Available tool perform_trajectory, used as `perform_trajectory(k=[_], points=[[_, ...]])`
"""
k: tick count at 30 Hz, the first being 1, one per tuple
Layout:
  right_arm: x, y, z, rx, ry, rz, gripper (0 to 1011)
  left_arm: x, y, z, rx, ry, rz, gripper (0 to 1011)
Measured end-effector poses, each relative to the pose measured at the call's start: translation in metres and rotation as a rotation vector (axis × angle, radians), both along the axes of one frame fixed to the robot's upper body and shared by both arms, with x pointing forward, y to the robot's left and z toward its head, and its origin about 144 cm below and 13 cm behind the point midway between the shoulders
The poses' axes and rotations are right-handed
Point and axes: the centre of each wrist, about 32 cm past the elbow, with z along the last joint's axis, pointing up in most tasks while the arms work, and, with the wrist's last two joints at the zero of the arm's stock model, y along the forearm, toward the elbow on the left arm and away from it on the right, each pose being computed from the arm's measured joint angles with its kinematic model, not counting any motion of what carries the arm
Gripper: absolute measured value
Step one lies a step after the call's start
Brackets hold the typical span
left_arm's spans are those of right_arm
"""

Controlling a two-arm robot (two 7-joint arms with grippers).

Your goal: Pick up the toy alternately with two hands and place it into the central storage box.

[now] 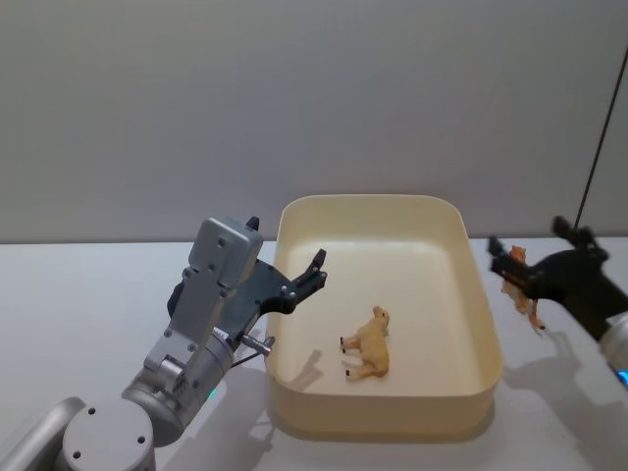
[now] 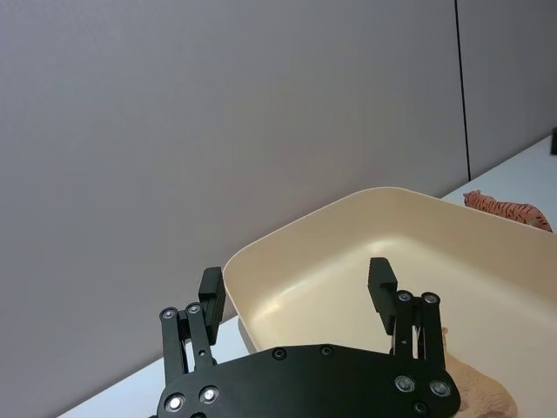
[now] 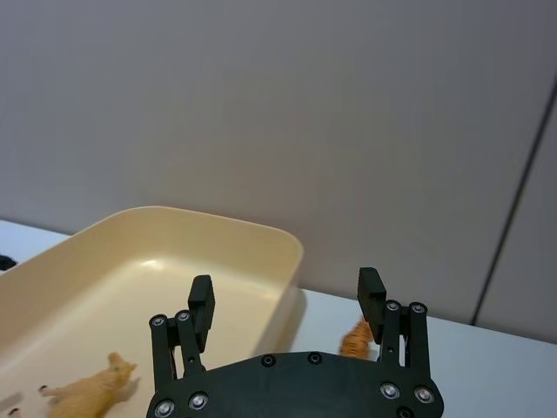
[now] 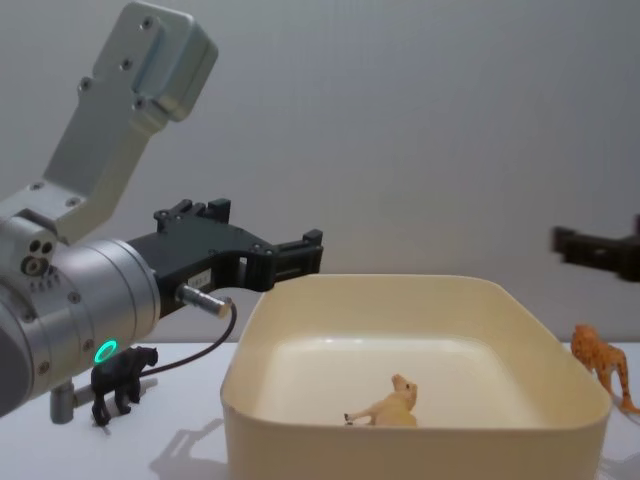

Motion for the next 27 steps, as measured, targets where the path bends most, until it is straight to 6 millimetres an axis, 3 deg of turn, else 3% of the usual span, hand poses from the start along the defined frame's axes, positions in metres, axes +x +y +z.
perform_trajectory(k=[5,13,19,27], points=[[-0.011,-0.024,0.002,0.016,0.003,-0.06,1001,0.0,0.0,0.0,0.0,0.0,0.0,1001],[-0.031,-0.047,0.0,0.019,0.054,-0.119,1001,0.0,0.0,0.0,0.0,0.0,0.0,1001],[-0.04,-0.054,-0.005,0.01,0.102,-0.148,1001,0.0,0.0,0.0,0.0,0.0,0.0,1001],[-0.035,-0.054,-0.012,-0.005,0.14,-0.175,1001,0.0,0.0,0.0,0.0,0.0,0.0,1001]])
